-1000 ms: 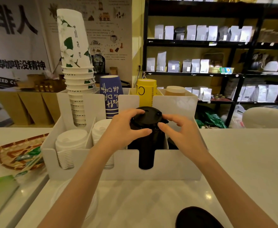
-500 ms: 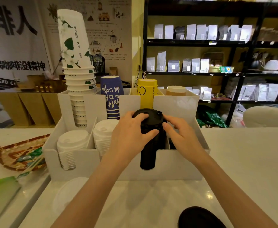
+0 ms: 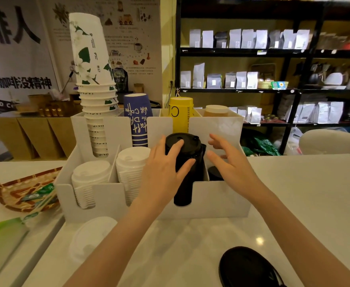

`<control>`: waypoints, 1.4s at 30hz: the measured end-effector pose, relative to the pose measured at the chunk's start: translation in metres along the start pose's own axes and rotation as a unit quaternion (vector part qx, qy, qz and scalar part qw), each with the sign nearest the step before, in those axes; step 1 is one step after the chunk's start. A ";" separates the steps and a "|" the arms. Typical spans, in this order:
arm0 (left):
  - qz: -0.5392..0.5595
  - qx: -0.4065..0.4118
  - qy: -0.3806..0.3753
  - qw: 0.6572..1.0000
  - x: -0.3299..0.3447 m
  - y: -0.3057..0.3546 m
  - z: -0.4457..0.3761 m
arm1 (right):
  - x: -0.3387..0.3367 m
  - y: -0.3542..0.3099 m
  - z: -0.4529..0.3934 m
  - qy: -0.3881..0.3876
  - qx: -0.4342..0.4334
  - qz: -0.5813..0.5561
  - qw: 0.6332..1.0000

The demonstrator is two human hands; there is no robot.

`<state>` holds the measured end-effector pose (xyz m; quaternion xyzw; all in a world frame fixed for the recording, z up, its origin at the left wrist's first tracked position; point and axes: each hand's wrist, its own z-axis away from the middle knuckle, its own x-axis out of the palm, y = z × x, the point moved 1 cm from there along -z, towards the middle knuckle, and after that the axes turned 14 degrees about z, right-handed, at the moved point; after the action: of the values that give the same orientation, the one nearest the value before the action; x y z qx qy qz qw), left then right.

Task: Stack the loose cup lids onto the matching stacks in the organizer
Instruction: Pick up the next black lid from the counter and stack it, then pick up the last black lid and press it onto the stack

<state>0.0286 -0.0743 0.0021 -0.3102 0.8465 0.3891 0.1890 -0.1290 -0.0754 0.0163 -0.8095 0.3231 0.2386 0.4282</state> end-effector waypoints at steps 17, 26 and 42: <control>-0.047 0.069 -0.027 0.996 0.023 0.017 0.055 | -0.038 0.043 0.162 -0.223 0.073 0.086 0.968; 0.093 0.039 -0.345 0.933 0.039 0.037 0.122 | -0.040 0.043 0.176 -0.227 0.071 0.103 0.966; 0.139 -0.020 -0.373 0.917 0.024 0.052 0.093 | -0.052 0.037 0.145 -0.238 0.086 0.080 0.964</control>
<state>-0.0162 0.0146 -0.0410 -0.0253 0.7412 0.5155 0.4292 -0.2068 0.0481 -0.0446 -0.6614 0.2948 0.4291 0.5400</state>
